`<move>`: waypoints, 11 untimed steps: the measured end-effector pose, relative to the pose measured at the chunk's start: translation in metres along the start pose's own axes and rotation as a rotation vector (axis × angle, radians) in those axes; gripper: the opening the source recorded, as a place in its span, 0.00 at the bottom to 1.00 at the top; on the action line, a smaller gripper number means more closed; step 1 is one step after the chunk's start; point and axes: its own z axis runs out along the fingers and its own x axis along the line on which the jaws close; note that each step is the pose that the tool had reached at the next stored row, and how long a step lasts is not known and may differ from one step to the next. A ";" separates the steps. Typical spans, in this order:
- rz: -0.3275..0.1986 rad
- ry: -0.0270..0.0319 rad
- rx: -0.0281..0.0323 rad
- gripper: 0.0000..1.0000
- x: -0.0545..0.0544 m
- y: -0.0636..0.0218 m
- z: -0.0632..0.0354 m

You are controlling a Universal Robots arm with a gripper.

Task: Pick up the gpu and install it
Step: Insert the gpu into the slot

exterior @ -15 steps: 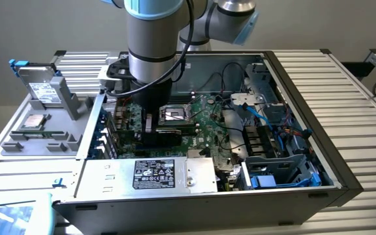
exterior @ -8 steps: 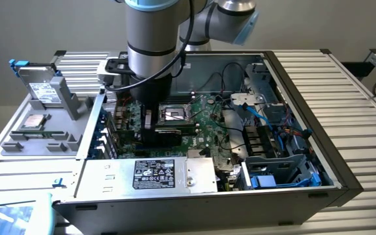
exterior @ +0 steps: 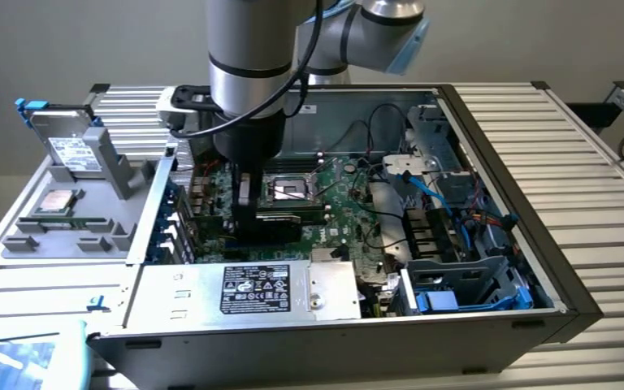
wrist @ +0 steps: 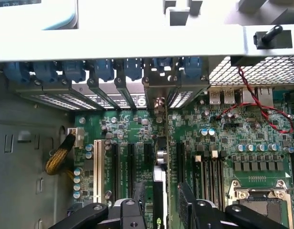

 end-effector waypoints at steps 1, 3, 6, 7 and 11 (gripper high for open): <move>0.000 0.0020 -0.0002 0.42 0.000 0.0002 -0.0016; 0.001 0.0062 -0.0003 0.42 0.000 0.0005 -0.0042; 0.002 0.0141 -0.0002 0.42 -0.001 0.0009 -0.0074; 0.002 0.0174 -0.0002 0.39 -0.001 0.0010 -0.0081; 0.003 0.0280 0.0001 0.21 -0.003 0.0017 -0.0091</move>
